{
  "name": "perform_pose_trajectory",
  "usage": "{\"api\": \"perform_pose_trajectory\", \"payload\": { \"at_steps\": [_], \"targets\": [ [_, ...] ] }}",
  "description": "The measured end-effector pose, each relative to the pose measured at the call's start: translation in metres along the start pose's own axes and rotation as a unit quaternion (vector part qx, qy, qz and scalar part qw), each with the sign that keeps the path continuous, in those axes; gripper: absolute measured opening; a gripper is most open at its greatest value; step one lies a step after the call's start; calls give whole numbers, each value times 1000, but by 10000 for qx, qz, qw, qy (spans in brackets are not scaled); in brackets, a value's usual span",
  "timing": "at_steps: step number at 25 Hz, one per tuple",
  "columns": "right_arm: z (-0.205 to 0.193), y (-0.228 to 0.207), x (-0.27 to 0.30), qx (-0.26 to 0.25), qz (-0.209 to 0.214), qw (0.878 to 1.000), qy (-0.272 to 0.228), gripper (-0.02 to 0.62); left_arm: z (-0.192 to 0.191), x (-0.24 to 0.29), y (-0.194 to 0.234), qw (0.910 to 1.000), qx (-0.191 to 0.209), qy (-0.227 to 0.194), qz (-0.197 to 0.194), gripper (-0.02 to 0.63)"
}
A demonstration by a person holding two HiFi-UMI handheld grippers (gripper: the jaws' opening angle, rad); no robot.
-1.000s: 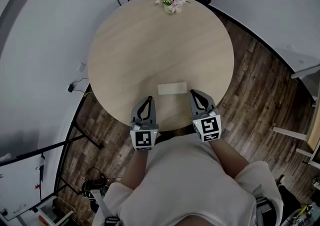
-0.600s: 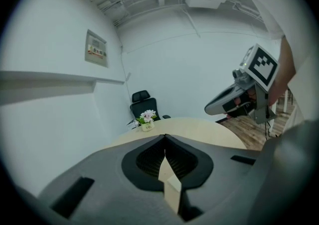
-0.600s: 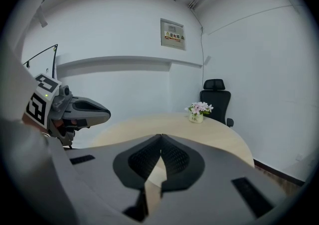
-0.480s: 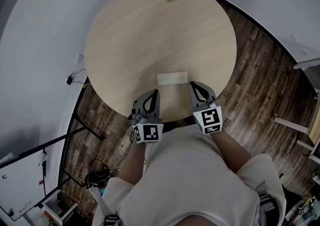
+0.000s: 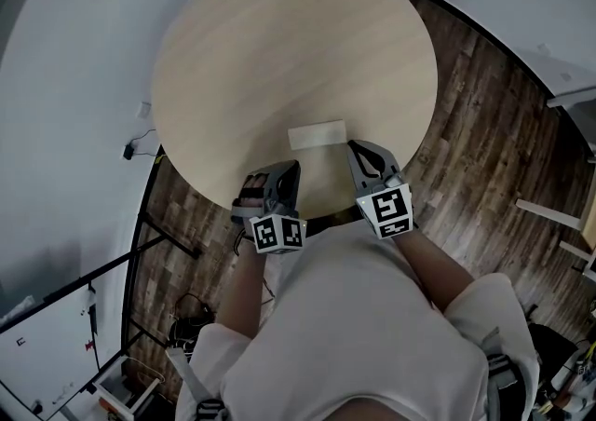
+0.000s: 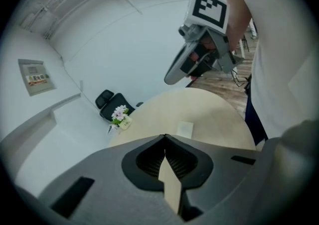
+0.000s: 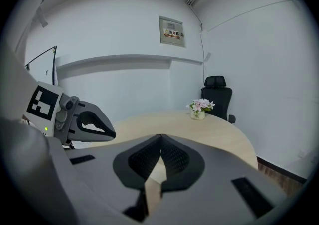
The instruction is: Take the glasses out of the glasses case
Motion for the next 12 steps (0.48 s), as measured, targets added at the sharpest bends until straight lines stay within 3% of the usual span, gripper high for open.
{"api": "perform_pose_trajectory", "payload": {
  "at_steps": [3, 12],
  "targets": [
    [-3, 1, 1, 21, 4, 10000, 96, 14, -4, 11, -6, 9992, 262, 166, -238, 8],
    [-7, 2, 5, 41, 39, 9997, 230, 14, -16, 52, -19, 9909, 1017, 820, -324, 8]
  ]
}}
Point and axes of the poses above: the fingertips, and each gripper's own axes: x forward along the fingers, y to its left, z out of its top, the point moved 8 cm from there along -x, backward along the fingers, and after that the axes turned 14 degrees about y, right-handed, at the moved point
